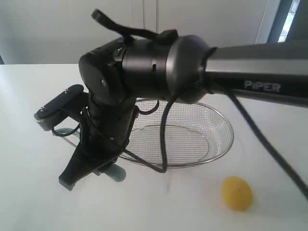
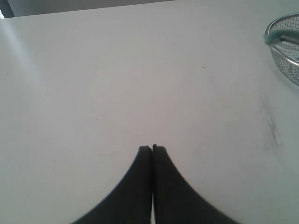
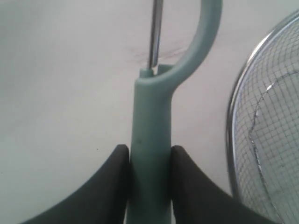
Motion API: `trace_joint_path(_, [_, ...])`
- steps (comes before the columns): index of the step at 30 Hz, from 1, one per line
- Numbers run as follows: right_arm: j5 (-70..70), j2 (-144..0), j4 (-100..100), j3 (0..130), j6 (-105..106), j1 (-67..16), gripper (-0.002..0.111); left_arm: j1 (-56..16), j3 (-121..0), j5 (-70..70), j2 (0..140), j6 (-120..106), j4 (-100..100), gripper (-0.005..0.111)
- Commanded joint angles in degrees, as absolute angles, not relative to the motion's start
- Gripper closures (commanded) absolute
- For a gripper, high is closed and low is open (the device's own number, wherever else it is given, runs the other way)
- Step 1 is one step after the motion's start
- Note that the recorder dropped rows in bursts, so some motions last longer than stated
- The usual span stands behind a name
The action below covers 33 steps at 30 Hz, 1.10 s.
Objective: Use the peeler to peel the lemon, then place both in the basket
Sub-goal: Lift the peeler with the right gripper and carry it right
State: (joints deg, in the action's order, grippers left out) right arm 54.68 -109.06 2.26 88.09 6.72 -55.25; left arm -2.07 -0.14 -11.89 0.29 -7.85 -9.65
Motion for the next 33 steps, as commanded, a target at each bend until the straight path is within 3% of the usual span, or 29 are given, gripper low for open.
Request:
trace_joint_path(1, [57.33,-104.41,-0.88,87.97,7.31,-55.34,0.108,-1.92,0.00,-12.07,0.00,-7.72,-10.05,0.107])
trace_joint_path(9, [60.07,-97.89,-3.80,87.97,7.31,-54.54,0.108,-1.92,0.00,-12.07,0.00,-7.72,-10.05,0.107])
trace_joint_path(33, [69.54,-82.33,-5.19,87.87,7.67,-41.09,0.108,-1.92,0.00,-12.07,0.00,-7.72,-10.05,0.107])
